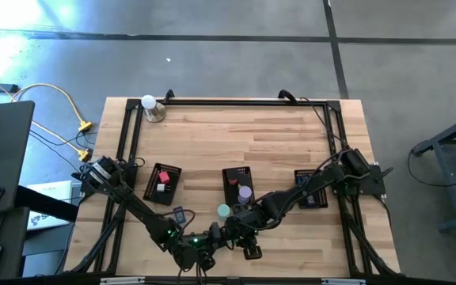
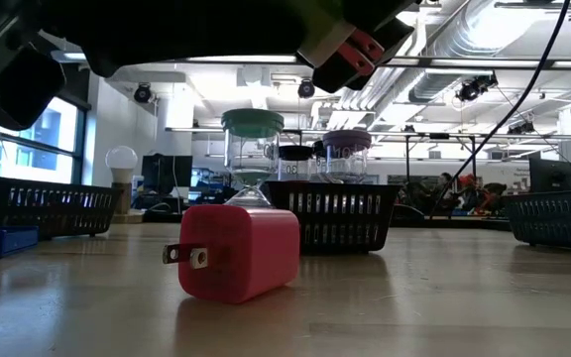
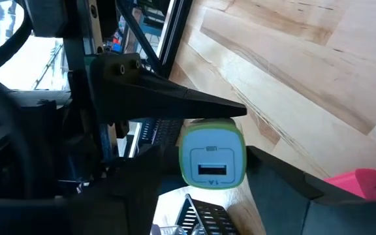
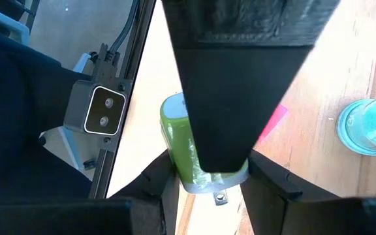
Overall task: Pick & Place Office items
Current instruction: Put the green charger adapter into the left black bin
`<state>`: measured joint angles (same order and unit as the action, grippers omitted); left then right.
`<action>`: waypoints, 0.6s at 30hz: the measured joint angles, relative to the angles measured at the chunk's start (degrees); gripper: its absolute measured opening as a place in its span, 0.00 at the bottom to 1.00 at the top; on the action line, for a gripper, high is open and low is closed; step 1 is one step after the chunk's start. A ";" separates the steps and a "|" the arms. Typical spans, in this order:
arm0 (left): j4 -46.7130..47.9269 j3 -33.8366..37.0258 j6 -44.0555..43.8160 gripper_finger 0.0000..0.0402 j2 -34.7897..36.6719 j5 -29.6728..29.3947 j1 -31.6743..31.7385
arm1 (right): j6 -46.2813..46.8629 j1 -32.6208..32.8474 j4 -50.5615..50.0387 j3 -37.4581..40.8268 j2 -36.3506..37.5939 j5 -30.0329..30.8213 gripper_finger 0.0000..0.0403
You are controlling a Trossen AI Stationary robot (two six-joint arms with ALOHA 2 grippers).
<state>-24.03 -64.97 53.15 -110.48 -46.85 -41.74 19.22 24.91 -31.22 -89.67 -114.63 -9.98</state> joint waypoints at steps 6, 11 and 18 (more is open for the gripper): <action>0.09 0.00 -0.30 0.45 -0.04 0.24 0.00 | 0.00 0.01 0.00 0.00 0.00 -0.01 0.30; 0.17 0.00 -0.64 0.37 -0.06 0.47 -0.02 | 0.00 0.02 0.00 0.00 0.00 -0.02 0.30; 0.13 0.00 -2.01 0.30 -0.05 1.06 -0.07 | -0.02 0.06 -0.25 0.00 0.00 -0.11 0.30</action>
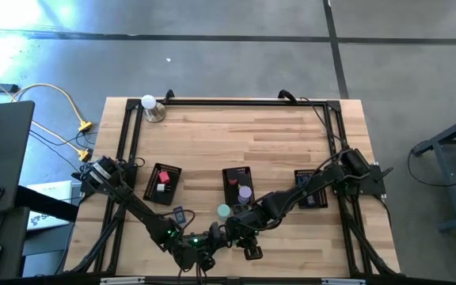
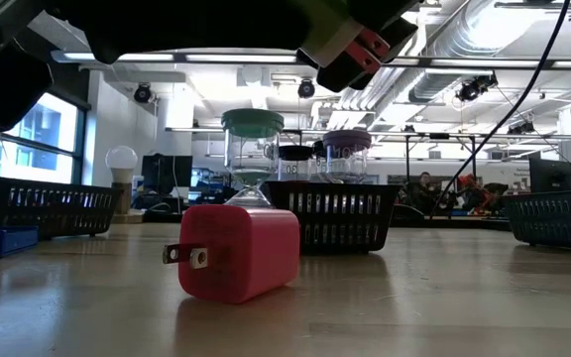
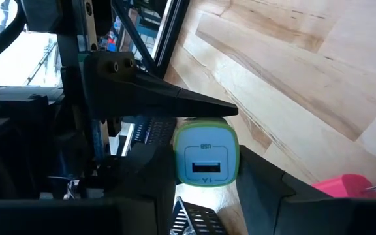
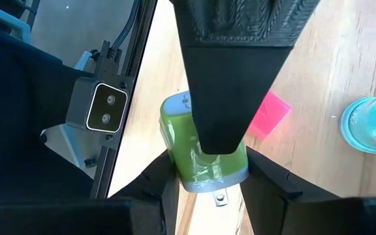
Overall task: Pick & Place Office items
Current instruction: Put the green charger adapter into the left black bin
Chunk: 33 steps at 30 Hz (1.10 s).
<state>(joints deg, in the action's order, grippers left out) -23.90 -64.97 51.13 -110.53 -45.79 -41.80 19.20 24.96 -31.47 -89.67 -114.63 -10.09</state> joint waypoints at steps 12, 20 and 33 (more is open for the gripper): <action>-0.50 -0.02 0.10 0.30 0.01 0.45 -2.01 | 0.36 -1.26 0.91 0.02 0.00 -5.68 0.50; -0.34 -0.02 -0.06 0.30 0.01 -3.06 -3.83 | 3.02 -0.67 -0.80 0.07 3.69 -3.02 0.52; -3.14 -0.04 -39.92 0.30 1.51 -20.10 -10.55 | 13.50 14.06 -4.45 0.04 10.38 23.93 0.52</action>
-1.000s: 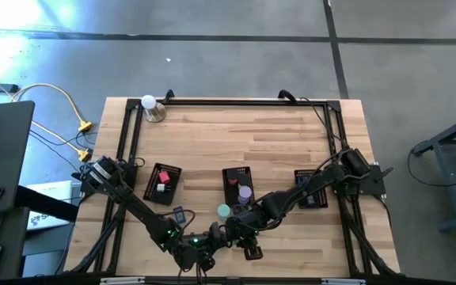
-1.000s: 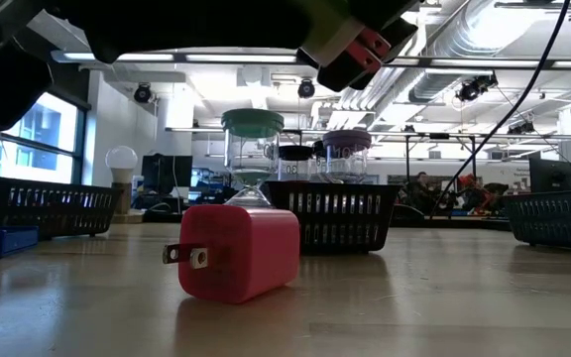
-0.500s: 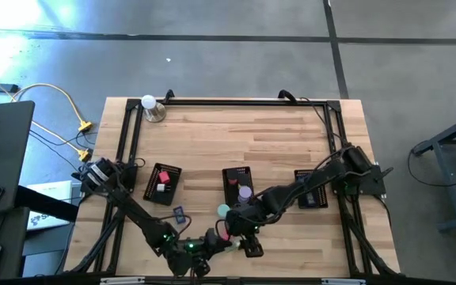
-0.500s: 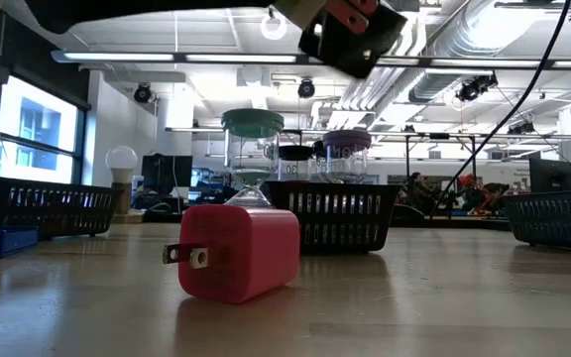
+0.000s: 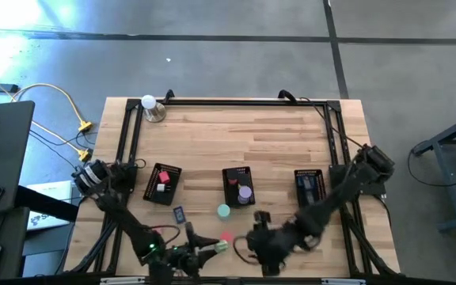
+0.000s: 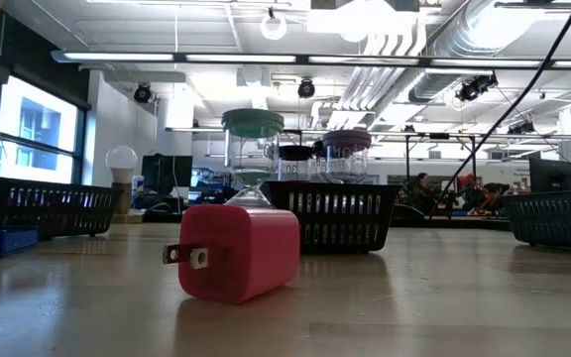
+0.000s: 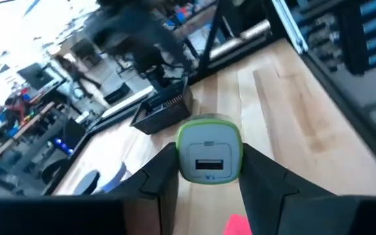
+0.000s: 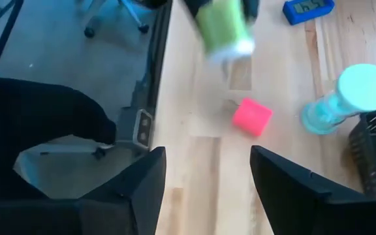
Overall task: Pick & Place Office items
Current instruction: Put the green charger adapter into the left black bin
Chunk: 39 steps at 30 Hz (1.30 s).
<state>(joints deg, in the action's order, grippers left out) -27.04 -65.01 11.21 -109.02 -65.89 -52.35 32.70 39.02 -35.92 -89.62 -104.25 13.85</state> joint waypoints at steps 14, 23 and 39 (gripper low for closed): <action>18.87 0.00 -15.75 0.30 16.83 6.50 -4.22 | 12.03 17.20 0.83 0.00 -0.13 24.68 0.52; 61.78 0.02 -52.87 0.30 28.89 20.03 5.09 | 12.68 18.42 0.82 0.27 -0.22 28.24 0.52; 99.56 0.07 -83.18 0.31 34.42 65.08 38.87 | 9.14 12.60 -0.71 7.63 -0.26 23.82 0.52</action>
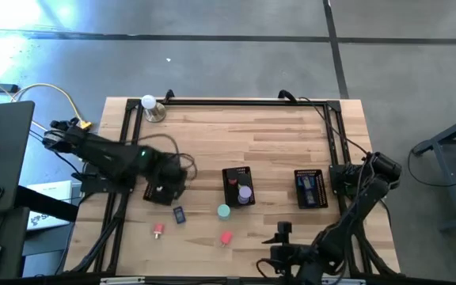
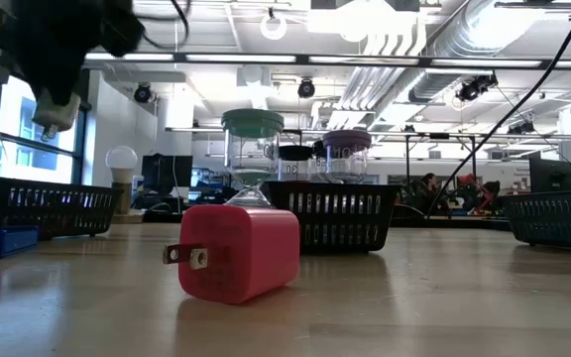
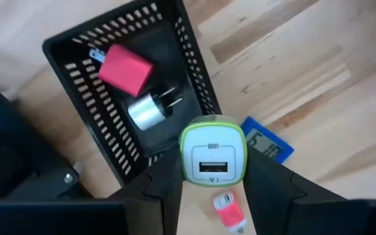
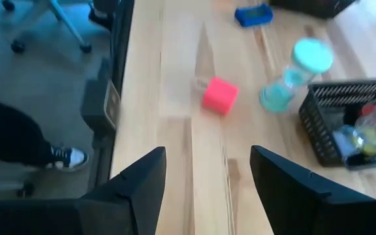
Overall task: Pick & Place Office items
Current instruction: Put the green charger adapter into the left black bin
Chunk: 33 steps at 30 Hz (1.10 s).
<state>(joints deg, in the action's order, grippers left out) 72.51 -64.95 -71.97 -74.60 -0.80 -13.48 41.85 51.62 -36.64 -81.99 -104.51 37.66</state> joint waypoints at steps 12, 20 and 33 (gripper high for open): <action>0.63 0.00 8.98 0.30 -2.22 10.34 19.52 | 0.39 0.57 1.91 6.52 -0.02 -1.69 0.52; 0.44 -0.02 10.92 0.30 -7.90 15.30 18.01 | 0.08 1.31 2.20 7.99 -0.02 -1.74 0.52; 0.66 0.78 16.31 0.30 -11.51 15.63 22.09 | -3.08 1.26 3.25 7.97 -0.02 -1.61 0.52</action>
<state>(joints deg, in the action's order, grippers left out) 73.17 -64.17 -55.67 -86.11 14.83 8.61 38.76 52.88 -33.39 -74.02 -104.53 36.05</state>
